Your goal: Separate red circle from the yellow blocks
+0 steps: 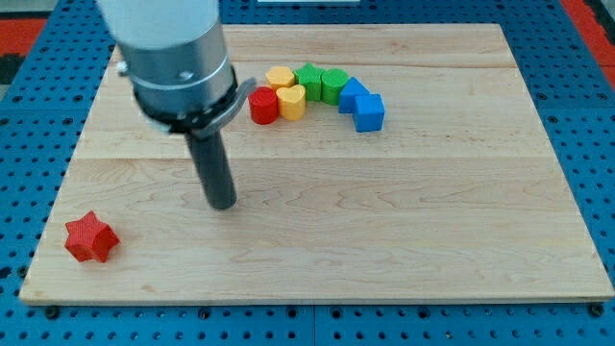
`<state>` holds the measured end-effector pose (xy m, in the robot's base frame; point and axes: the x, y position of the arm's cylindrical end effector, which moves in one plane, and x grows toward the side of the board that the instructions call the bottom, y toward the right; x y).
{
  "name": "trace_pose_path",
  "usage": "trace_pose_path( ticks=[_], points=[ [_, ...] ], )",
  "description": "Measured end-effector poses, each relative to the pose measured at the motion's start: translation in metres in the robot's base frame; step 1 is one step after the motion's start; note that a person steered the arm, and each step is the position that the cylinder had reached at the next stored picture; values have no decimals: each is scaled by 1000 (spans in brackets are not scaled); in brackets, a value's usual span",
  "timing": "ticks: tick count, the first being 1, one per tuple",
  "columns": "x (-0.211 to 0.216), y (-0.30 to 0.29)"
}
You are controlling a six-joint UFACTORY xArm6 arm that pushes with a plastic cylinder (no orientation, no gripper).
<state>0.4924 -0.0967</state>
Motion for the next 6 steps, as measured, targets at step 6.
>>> trace_pose_path(
  ticks=[6],
  points=[
    [-162, 40]
  ],
)
